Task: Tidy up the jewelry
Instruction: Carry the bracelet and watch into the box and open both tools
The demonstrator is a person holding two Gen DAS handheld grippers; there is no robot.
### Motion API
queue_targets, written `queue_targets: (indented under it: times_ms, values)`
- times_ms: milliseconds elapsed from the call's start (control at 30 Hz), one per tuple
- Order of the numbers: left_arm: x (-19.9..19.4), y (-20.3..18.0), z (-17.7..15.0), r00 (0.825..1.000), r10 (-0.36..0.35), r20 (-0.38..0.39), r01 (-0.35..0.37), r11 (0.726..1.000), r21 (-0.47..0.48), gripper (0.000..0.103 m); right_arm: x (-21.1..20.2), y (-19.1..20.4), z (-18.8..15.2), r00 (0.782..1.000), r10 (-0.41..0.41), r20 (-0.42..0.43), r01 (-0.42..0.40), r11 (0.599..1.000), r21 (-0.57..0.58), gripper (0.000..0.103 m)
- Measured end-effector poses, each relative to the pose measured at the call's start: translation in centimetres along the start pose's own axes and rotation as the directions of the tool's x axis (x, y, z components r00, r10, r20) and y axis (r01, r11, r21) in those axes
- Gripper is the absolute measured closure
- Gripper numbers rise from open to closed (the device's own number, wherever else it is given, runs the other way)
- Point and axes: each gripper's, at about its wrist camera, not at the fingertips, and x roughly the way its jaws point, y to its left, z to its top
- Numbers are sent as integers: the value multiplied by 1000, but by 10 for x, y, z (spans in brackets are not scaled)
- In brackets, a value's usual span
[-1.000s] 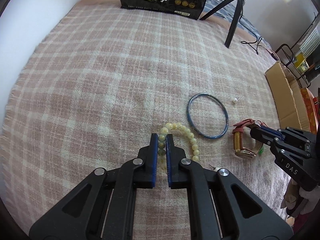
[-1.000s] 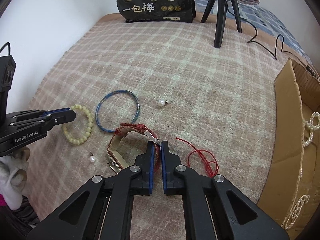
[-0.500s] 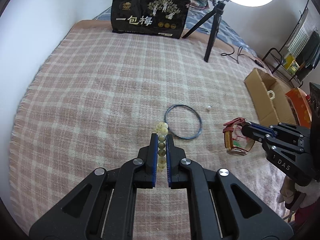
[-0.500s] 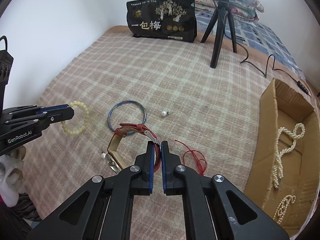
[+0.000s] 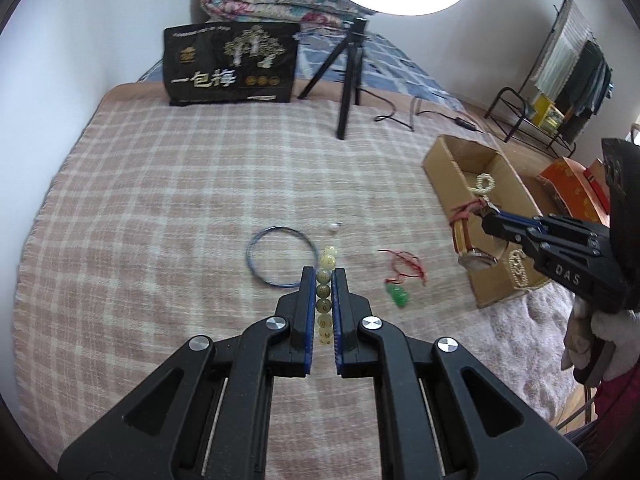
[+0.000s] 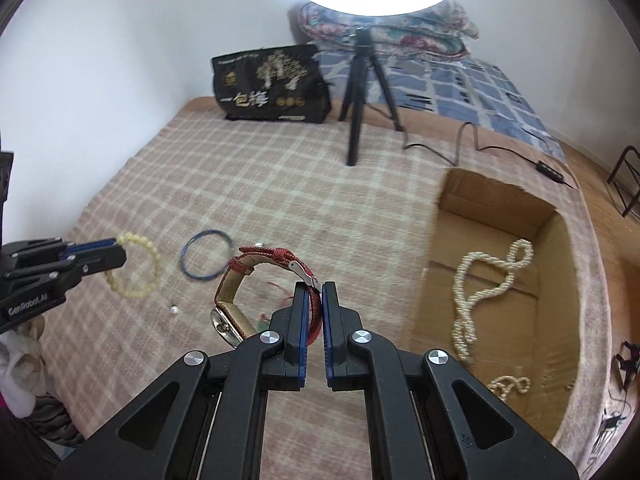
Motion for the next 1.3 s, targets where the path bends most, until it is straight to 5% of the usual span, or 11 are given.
queue_targets:
  times_ms: [833,1300]
  values:
    - [28,-182,23,966,-256,-29,257,953,161,98,-35,-161,-22,987,-159,20,150,958,244,98]
    - [67,-224,12,963,-255,-92,267,948,171,98,-20,-188,-32,986,-166,-17,164,945,283,98]
